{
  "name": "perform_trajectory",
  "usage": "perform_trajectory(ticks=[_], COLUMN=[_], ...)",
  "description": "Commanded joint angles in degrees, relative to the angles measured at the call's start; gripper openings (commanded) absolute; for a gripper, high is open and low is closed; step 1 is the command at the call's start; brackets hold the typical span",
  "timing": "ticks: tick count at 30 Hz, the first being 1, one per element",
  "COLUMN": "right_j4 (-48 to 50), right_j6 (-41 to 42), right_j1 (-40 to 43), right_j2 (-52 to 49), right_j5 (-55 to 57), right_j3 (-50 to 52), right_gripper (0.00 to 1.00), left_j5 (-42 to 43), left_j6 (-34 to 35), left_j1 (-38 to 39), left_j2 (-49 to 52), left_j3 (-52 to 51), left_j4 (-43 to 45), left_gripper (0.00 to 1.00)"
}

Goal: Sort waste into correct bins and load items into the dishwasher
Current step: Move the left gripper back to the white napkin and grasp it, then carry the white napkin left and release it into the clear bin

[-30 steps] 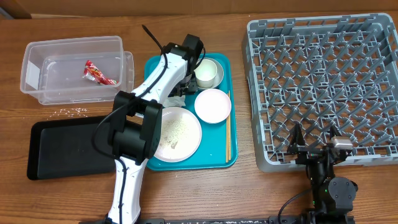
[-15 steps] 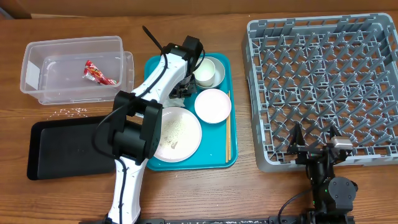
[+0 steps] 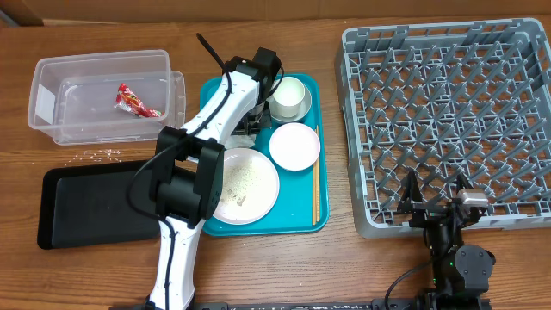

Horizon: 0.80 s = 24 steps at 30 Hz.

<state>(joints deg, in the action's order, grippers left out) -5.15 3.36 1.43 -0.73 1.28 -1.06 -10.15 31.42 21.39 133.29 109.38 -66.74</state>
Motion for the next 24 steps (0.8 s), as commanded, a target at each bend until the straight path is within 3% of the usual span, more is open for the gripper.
perform_trajectory(ticks=[1,6,24], right_j4=[0.33,0.33,0.33], right_j6=[-0.2,-0.2,-0.2], right_j1=[0.2,0.2,0.2], right_j2=[0.57,0.57,0.57], right_j5=[-0.28,-0.31,-0.31], right_j3=[0.59,0.59,0.59], right_gripper=[1.0,1.0,1.0], left_j5=[-1.88,-6.58,-6.62], left_j6=[2.58,5.51,6.01], left_j1=[-0.04,-0.13,-0.17], left_j2=[-1.07,-4.74,-16.98], left_j3=[1.46,1.49,1.49], left_j4=[-1.27,-3.02,-6.1], left_gripper=[0.04,0.04,0.04])
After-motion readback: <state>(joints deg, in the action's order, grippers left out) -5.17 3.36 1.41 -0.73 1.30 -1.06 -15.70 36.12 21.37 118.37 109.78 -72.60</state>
